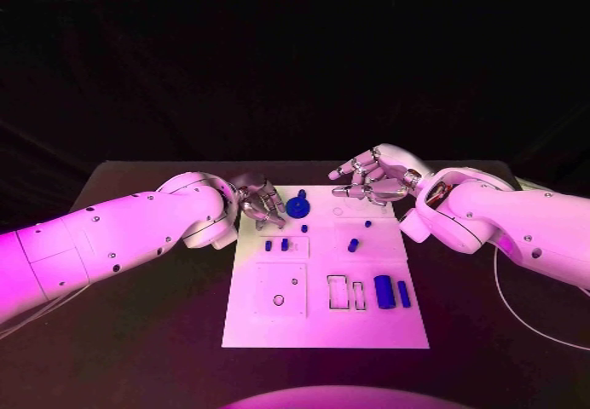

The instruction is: Assemble the parts on the task board

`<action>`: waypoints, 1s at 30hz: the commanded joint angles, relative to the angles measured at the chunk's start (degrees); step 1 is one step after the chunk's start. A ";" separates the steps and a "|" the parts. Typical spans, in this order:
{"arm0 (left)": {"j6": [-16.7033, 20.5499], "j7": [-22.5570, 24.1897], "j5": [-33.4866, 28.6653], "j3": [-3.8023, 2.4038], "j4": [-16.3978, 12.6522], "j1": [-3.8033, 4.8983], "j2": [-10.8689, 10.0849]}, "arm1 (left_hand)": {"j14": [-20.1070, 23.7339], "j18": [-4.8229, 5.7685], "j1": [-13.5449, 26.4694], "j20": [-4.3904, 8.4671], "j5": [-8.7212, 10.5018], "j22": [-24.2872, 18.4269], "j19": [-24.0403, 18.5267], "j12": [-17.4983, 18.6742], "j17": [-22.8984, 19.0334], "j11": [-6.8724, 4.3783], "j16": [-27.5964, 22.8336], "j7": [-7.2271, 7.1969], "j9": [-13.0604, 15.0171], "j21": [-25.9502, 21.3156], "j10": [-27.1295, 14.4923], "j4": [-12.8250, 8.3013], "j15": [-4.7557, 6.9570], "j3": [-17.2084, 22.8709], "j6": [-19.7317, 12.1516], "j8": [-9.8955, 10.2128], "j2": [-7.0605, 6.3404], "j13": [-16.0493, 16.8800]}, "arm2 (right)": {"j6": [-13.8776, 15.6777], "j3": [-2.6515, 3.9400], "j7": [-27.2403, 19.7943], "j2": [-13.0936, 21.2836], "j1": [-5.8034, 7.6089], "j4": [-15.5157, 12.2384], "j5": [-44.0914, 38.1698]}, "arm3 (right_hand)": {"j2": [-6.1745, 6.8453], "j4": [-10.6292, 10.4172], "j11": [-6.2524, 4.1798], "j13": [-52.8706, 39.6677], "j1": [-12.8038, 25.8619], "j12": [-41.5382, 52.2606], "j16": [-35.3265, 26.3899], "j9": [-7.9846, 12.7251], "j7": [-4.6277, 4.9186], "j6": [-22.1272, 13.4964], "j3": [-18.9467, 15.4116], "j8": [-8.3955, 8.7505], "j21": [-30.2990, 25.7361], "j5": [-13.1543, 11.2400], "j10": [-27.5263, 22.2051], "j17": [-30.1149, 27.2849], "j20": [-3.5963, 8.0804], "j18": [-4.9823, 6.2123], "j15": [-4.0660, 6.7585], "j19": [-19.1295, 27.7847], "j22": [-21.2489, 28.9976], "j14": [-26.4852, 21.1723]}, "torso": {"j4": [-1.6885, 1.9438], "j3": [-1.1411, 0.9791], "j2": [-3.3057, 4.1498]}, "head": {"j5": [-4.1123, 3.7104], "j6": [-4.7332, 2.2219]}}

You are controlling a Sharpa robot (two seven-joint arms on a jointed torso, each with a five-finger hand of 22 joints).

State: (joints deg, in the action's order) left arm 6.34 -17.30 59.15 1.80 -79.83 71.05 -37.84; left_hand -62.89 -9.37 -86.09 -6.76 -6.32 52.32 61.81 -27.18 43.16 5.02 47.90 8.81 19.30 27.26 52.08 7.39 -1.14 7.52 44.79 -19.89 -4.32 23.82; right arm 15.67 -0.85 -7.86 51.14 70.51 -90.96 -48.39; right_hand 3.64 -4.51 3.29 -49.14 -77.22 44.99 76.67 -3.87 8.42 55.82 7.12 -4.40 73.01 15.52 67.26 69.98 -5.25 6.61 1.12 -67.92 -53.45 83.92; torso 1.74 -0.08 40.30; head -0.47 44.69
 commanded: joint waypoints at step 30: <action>-2.05 7.91 27.78 1.51 6.74 -2.00 9.13 | -21.77 2.50 1.79 1.56 0.59 13.83 20.66 12.65 23.01 -0.59 28.16 -1.09 -12.06 24.87 9.85 -0.53 1.58 4.72 12.99 10.69 -3.42 -19.04 | -0.90 0.00 -0.20 -0.55 -0.10 0.07 -0.29 | -0.67 -0.35 -0.07 0.12 0.00 0.32 -0.21 -0.02 0.03 0.39 0.14 -0.37 -0.36 0.44 -0.24 -0.01 -0.06 0.71 -0.12 0.26 0.06 1.63 | -0.07 0.02 0.04 | -0.71 -0.46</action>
State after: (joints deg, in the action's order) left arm 6.65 -8.76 85.55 3.33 -73.14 69.07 -28.93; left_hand -83.68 -7.98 -84.93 -5.22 -5.48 66.00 82.21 -14.82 66.12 4.40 75.89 7.74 7.27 51.92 61.66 6.87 0.20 11.95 57.44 -9.42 -7.79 4.81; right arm 15.57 -0.85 -7.85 50.67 70.46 -90.87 -48.38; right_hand 3.64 -4.51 3.29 -49.08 -77.22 44.99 76.67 -3.87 8.42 55.82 7.12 -4.40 73.01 15.76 67.27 69.99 -5.25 6.60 1.12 -67.92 -53.45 83.93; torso 1.60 -0.05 40.33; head -1.14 44.21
